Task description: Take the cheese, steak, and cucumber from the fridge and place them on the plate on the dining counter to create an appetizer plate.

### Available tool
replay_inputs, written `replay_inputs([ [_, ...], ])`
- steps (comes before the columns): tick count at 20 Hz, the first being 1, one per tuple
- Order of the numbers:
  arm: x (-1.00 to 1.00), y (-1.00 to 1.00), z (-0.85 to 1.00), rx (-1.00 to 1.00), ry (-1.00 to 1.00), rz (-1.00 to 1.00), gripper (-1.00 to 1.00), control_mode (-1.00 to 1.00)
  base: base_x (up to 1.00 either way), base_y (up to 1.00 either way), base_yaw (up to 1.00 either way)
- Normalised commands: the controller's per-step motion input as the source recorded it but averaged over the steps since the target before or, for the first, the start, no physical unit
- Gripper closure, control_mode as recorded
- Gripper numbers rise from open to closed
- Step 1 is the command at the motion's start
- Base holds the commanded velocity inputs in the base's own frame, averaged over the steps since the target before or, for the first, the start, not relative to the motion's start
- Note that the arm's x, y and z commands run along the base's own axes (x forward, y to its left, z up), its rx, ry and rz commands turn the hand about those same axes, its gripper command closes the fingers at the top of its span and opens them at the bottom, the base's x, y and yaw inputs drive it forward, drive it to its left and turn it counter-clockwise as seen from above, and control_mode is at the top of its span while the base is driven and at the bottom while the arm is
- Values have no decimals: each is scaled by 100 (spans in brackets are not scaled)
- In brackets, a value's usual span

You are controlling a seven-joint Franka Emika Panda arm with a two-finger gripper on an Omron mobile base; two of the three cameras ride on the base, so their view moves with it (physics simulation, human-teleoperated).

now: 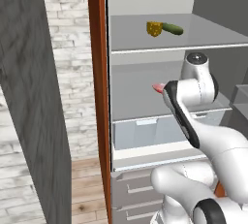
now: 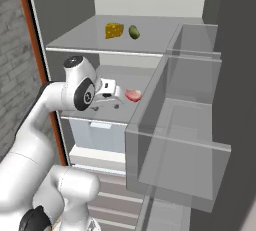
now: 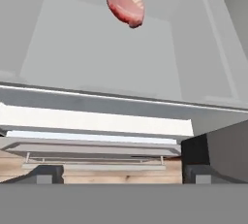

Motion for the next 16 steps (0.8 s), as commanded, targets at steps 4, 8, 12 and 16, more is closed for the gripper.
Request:
replay_inputs([
  [4, 40, -18, -34, -7, 0, 0, -100, -100, 0, 0, 0],
  [8, 52, -9, -27, -10, 0, 0, -100, -100, 0, 0, 0],
  [12, 31, 0, -2, -11, 0, 0, -100, -100, 0, 0, 0],
  [16, 29, 0, 0, -9, 0, 0, -100, -100, 0, 0, 0],
])
